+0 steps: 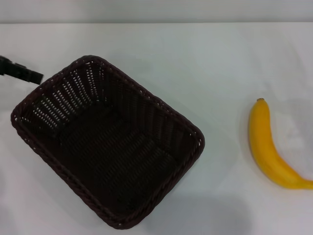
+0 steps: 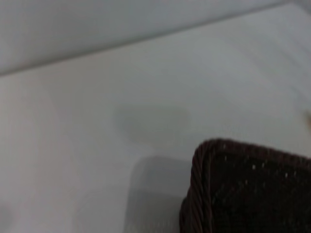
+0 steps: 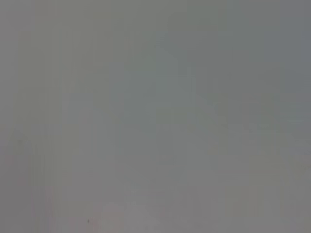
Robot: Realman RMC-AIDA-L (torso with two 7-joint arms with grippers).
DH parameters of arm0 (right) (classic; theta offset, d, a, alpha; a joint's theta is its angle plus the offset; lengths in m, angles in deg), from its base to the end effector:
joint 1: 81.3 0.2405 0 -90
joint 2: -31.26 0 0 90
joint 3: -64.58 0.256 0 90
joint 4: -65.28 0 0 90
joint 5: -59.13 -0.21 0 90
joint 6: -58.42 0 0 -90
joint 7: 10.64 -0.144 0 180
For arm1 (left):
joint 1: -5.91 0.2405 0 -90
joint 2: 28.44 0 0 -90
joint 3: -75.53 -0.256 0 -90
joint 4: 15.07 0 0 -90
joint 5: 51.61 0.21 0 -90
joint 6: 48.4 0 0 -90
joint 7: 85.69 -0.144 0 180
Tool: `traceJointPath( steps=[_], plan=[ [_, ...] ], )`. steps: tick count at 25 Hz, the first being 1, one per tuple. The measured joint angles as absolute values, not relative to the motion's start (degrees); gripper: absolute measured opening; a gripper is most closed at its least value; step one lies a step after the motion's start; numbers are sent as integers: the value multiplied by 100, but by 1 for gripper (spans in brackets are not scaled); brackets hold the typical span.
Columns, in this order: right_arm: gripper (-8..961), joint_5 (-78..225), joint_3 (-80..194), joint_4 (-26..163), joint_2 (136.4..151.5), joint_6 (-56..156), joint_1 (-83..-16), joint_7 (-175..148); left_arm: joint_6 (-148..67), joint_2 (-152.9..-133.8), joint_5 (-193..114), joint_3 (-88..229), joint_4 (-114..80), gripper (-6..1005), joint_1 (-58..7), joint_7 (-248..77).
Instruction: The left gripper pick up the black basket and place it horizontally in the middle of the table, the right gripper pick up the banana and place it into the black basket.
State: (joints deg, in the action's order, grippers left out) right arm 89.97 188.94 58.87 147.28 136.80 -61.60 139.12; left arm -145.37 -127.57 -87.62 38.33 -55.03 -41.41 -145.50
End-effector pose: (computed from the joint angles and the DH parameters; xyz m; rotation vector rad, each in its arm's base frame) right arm 0.3610 0.3015 0.0509 -1.5248 0.5668 0.8966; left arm -0.2526 0.4039 0.1421 -2.6042 -1.1896 0.0610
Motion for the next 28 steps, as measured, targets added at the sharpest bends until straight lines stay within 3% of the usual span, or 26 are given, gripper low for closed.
traceJointPath(
  steps=[17,26,28],
  plan=[
    [868,8961,18895,5914,14736,13745,-6162,13879,-13666,-13309,-8217,3196,-5128,699,-4376,-14559],
    [868,8962,18901,5906,14736,13745,-6155,13816,-13529,-13321,-8185,3171,-5164,664,-4374,-14570],
    [868,8962,18901,5905,14736,13744,-6154,13815,-13521,-13330,-8181,3170,-5160,586,-4376,-14573]
  ],
)
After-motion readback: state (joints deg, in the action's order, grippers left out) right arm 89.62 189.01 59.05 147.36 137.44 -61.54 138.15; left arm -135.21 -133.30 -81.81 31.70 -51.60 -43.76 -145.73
